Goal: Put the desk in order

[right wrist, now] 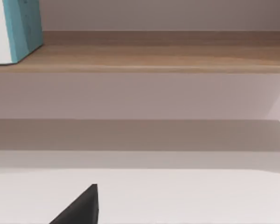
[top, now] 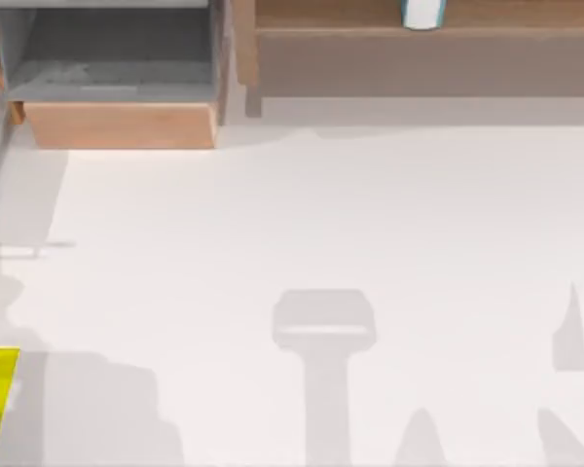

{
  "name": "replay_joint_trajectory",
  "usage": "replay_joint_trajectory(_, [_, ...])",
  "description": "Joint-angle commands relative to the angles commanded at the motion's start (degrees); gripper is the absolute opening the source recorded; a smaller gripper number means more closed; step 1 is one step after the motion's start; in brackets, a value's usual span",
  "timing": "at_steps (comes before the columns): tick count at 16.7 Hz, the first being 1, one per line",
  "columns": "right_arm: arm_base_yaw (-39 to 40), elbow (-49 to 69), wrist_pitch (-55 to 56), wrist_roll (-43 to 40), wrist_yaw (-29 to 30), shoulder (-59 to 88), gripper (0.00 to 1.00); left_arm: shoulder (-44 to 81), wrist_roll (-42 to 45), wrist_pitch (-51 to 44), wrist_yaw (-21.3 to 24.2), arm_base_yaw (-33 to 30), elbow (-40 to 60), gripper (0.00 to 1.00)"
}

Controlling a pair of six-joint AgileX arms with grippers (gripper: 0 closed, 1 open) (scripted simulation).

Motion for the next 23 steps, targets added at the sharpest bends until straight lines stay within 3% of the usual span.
replay_joint_trajectory(10, [0.0, 0.0, 0.0, 0.0, 0.0, 0.0, 1.00, 0.0, 0.0, 0.0, 0.0, 0.0, 0.0, 0.98])
replay_joint_trajectory(23, [0.0, 0.0, 0.0, 0.0, 0.0, 0.0, 1.00, 0.0, 3.3, 3.4, 1.5, 0.7, 0.2, 1.00])
